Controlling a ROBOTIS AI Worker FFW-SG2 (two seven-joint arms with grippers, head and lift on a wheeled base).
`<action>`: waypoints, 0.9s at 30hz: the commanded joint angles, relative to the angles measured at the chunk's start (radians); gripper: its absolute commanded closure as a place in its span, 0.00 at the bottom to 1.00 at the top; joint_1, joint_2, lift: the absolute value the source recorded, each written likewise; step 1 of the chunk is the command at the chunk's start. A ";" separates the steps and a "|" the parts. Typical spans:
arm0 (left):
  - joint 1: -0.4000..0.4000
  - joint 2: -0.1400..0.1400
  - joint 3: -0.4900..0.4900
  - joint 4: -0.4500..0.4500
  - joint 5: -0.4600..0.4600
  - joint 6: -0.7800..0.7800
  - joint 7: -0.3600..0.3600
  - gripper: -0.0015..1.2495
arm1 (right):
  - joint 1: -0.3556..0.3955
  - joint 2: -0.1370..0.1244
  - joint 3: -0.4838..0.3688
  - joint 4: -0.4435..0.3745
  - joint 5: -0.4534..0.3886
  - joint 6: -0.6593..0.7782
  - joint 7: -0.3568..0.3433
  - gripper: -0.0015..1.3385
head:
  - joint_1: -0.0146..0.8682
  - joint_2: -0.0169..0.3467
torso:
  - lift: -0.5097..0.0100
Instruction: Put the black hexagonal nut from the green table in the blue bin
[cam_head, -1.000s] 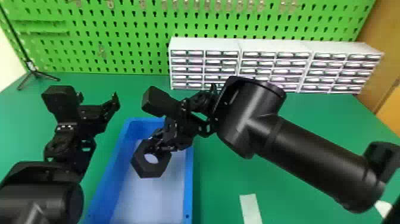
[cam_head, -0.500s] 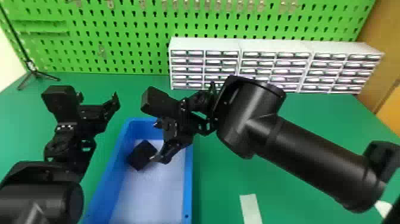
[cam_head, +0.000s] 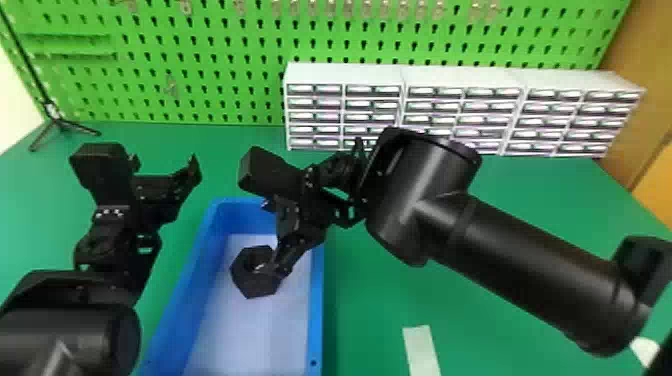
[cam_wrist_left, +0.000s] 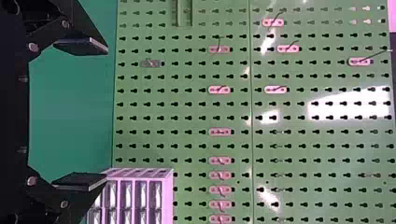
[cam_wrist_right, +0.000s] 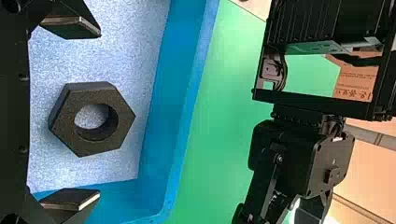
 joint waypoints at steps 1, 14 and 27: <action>0.000 0.000 0.000 -0.001 0.000 -0.001 0.000 0.24 | 0.001 -0.001 0.000 0.000 0.000 0.000 0.000 0.08 | 0.79 0.12 | 0.80; 0.005 0.000 0.003 -0.001 0.002 -0.001 0.000 0.24 | 0.037 -0.003 -0.089 -0.005 -0.012 -0.017 0.002 0.08 | 0.79 0.12 | 0.80; 0.005 0.000 0.000 -0.001 0.003 -0.004 0.000 0.24 | 0.133 0.011 -0.339 -0.003 -0.003 -0.020 0.035 0.08 | 0.79 0.12 | 0.80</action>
